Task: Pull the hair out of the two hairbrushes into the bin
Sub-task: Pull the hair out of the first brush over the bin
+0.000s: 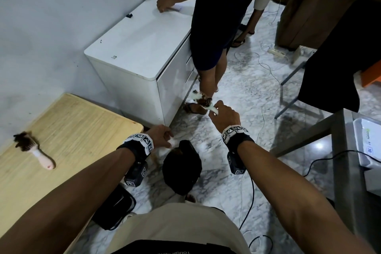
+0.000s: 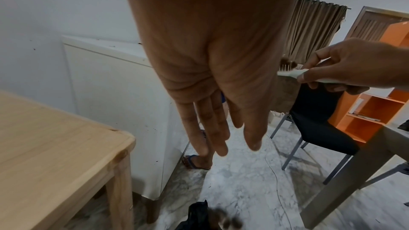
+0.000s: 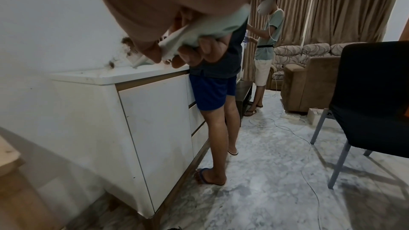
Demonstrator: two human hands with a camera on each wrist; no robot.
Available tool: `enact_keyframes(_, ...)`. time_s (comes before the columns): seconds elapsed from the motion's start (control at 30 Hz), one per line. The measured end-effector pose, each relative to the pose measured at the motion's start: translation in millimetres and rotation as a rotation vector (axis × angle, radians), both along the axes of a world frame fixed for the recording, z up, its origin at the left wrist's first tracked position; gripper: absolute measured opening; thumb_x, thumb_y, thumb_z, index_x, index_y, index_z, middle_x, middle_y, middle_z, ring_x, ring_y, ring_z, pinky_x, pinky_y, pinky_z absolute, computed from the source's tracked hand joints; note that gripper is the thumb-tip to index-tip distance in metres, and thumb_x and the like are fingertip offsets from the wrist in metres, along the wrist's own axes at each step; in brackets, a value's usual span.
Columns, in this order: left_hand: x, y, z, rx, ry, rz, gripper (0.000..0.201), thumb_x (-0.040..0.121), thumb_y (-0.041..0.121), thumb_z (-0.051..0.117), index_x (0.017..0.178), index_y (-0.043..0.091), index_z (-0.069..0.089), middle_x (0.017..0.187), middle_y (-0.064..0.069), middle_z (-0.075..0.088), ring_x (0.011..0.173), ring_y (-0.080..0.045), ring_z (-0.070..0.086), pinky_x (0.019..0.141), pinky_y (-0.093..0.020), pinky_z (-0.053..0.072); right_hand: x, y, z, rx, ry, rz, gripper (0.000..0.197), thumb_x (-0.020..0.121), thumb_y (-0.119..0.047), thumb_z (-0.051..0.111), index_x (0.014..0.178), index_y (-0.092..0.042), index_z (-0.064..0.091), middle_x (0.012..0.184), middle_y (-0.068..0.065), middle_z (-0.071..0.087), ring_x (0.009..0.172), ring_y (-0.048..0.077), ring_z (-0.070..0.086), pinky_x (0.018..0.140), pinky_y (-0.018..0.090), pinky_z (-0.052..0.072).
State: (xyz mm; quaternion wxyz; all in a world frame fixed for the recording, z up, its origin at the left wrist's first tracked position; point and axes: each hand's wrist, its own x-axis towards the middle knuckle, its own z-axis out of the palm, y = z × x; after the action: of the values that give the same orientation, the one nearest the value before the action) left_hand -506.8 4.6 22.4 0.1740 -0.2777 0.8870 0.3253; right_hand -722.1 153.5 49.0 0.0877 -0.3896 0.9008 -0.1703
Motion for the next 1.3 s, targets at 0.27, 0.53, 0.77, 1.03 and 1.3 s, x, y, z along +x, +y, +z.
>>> enact_keyframes(0.27,-9.3,-6.3,20.1,-0.148,0.327,0.176,0.026,0.075,0.021,0.072,0.098,0.022,0.059,0.098,-0.002,0.066,0.076,-0.019,0.066,0.076,-0.039,0.056,10.8,-7.8,1.3,-0.02,0.03,0.103,0.028,0.086,-0.036,0.056,0.107,-0.018,0.05,0.092,0.012,0.07,0.082,0.035,0.064,0.068,0.038,0.046)
enact_keyframes(0.53,-32.1,-3.2,43.2,-0.248,0.6,0.194,0.048,0.072,0.039,0.076,0.114,0.026,0.058,0.111,0.0,0.058,0.083,-0.015,0.06,0.074,-0.03,0.05,31.2,-22.9,11.7,-0.068,0.036,0.298,0.03,0.084,-0.033,0.061,0.11,-0.018,0.055,0.093,0.01,0.069,0.084,0.035,0.064,0.063,0.033,0.04)
enact_keyframes(0.77,-32.8,-10.4,48.0,-0.191,0.615,0.279,0.021,0.069,0.017,0.079,0.088,0.01,0.072,0.092,-0.012,0.068,0.078,-0.025,0.065,0.074,-0.034,0.053,38.7,-29.5,19.0,-0.075,0.056,0.364,0.026,0.083,-0.031,0.062,0.103,-0.017,0.055,0.089,0.01,0.069,0.08,0.036,0.064,0.065,0.036,0.046)
enact_keyframes(1.03,-32.6,-9.4,52.5,-0.199,0.55,0.276,0.018,0.064,0.006,0.074,0.082,0.007,0.071,0.09,-0.017,0.07,0.081,-0.032,0.065,0.079,-0.04,0.054,38.8,-29.0,20.9,-0.083,0.058,0.394,0.024,0.083,-0.03,0.062,0.101,-0.016,0.055,0.086,0.009,0.069,0.077,0.036,0.064,0.065,0.038,0.049)
enact_keyframes(1.3,-28.6,-9.1,57.9,-0.138,0.599,0.238,0.011,0.065,0.002,0.073,0.076,0.003,0.07,0.078,-0.017,0.071,0.071,-0.033,0.066,0.07,-0.038,0.053,34.5,-25.1,22.6,-0.088,0.066,0.383,0.025,0.083,-0.03,0.064,0.104,-0.017,0.058,0.091,0.005,0.07,0.081,0.03,0.065,0.064,0.033,0.044)
